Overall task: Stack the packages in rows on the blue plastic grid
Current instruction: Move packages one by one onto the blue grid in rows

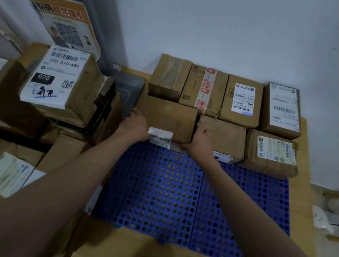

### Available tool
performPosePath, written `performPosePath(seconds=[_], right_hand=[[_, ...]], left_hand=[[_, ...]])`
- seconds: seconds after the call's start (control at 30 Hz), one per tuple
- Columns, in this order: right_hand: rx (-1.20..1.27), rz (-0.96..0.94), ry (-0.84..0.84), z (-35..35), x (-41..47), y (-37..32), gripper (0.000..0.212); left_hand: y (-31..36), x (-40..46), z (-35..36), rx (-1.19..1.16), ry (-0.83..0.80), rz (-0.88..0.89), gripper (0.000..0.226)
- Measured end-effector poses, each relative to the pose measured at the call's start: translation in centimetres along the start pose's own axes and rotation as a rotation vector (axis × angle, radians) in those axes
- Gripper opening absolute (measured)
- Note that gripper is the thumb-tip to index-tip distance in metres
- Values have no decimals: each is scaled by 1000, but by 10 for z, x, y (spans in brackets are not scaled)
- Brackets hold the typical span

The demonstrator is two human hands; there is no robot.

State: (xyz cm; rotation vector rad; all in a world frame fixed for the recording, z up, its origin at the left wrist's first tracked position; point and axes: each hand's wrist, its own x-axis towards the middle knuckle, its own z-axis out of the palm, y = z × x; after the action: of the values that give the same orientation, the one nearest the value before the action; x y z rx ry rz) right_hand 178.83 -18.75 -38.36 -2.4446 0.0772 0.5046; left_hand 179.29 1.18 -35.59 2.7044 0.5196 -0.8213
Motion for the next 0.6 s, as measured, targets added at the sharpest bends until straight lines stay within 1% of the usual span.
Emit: performPosePath(seconds=[0.07, 0.13, 0.23, 0.33, 0.37, 0.47, 0.53, 0.6], right_hand=[[-28, 2, -33, -6, -10, 0, 87], [-98, 2, -72, -13, -22, -1, 84], [-205, -9, -152, -24, -46, -2, 67], [-243, 10, -238, -33, -77, -3, 54], [-270, 11, -258, -36, -88, -4, 54], [-326, 24, -314, -40, -123, -5, 63], [-336, 30, -325, -41, -147, -6, 60], [-342, 41, -325, -41, -172, -7, 55]], left_hand=[[1, -12, -3, 31, 24, 18, 116], [3, -26, -4, 75, 61, 46, 107], [4, -52, -3, 110, 95, 116, 97], [2, -81, 0, 114, 58, 226, 81], [0, -92, 1, 119, 43, 257, 72], [-5, -125, 7, 206, -10, 332, 51], [-8, -146, 12, 258, -52, 373, 49], [-11, -167, 17, 288, -95, 399, 53]])
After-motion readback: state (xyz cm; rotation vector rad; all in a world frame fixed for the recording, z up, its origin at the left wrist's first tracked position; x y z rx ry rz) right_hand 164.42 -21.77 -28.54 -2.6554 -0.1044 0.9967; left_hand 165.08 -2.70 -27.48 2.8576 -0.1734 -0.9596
